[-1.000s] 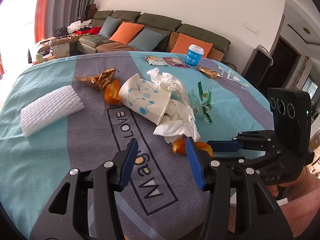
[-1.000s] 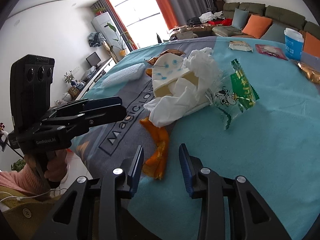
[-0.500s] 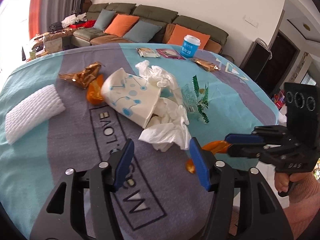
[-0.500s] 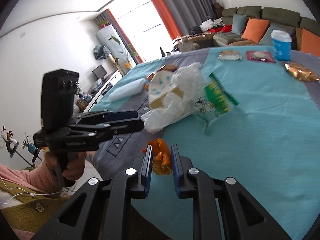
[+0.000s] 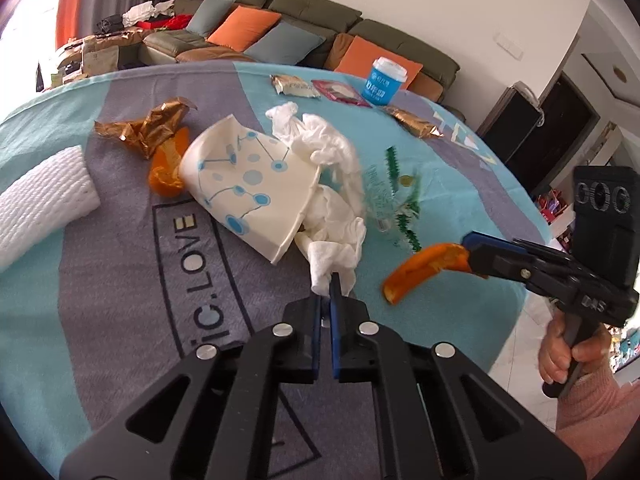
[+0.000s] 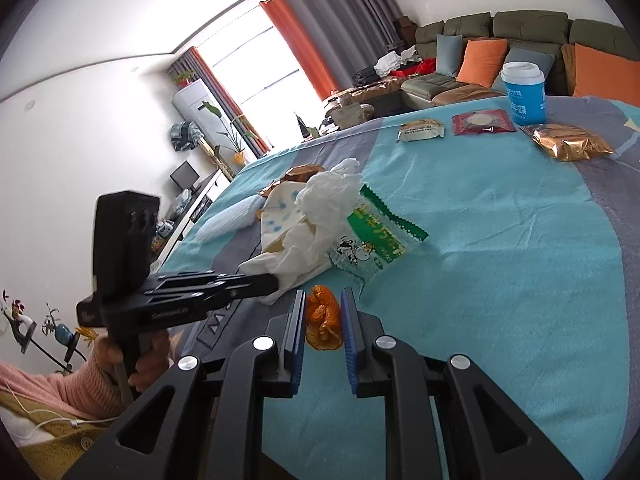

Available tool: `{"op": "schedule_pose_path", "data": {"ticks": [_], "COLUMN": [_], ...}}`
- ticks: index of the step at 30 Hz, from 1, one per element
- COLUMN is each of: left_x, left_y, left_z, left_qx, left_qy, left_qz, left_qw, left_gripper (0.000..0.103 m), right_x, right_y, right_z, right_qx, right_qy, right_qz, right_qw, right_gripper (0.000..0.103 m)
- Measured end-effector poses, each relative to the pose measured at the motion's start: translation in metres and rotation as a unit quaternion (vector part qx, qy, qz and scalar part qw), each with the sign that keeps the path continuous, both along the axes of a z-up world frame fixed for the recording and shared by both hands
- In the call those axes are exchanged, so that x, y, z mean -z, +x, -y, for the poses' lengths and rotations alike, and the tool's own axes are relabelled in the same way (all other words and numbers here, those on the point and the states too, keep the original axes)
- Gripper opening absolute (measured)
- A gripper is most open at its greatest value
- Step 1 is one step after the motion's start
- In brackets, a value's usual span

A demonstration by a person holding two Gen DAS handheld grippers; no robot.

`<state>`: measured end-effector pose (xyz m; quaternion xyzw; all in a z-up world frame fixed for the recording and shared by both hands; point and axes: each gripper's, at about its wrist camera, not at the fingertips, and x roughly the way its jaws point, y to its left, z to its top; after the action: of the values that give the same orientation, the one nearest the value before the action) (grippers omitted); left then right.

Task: Collect trash
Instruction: 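Grasp the orange peel with the right tool while the left tool grasps white tissue, then carry the orange peel and tissue with both tools over the teal bin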

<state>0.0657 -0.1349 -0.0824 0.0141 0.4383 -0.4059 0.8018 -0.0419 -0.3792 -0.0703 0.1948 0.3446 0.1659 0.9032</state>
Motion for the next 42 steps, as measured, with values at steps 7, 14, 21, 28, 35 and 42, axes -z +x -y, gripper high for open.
{"op": "schedule_pose_path", "data": {"ticks": [7, 14, 21, 28, 35, 42], "left_x": [-0.026, -0.05, -0.066, -0.076, -0.08, -0.073], "left_y": [-0.021, -0.039, -0.05, -0.056, -0.06, -0.062], "left_z": [-0.04, -0.087, -0.134, -0.181, -0.214, -0.232], "left_qx": [-0.002, -0.032, -0.082, -0.133, -0.172, -0.192], "left_qy": [-0.024, -0.048, -0.057, -0.058, -0.062, -0.061], "left_qz": [0.034, 0.069, 0.09, 0.102, 0.108, 0.099], "left_qw": [0.9991, 0.996, 0.9909, 0.9842, 0.9772, 0.9745], "left_gripper": [0.004, 0.004, 0.004, 0.004, 0.004, 0.004], "right_x": [-0.008, -0.017, -0.031, -0.037, -0.037, -0.021], "right_y": [0.008, 0.024, 0.045, 0.064, 0.082, 0.085], "right_z": [-0.006, -0.025, -0.057, -0.098, -0.132, -0.111], "right_qx": [-0.013, -0.041, -0.083, -0.126, -0.159, -0.091], "right_qy": [0.008, 0.015, 0.021, 0.026, 0.016, -0.022], "right_qz": [0.019, 0.031, 0.049, 0.055, 0.053, 0.016], "right_qw": [1.0, 0.999, 0.995, 0.99, 0.986, 0.995], "right_gripper": [0.016, 0.016, 0.016, 0.013, 0.004, 0.036]}}
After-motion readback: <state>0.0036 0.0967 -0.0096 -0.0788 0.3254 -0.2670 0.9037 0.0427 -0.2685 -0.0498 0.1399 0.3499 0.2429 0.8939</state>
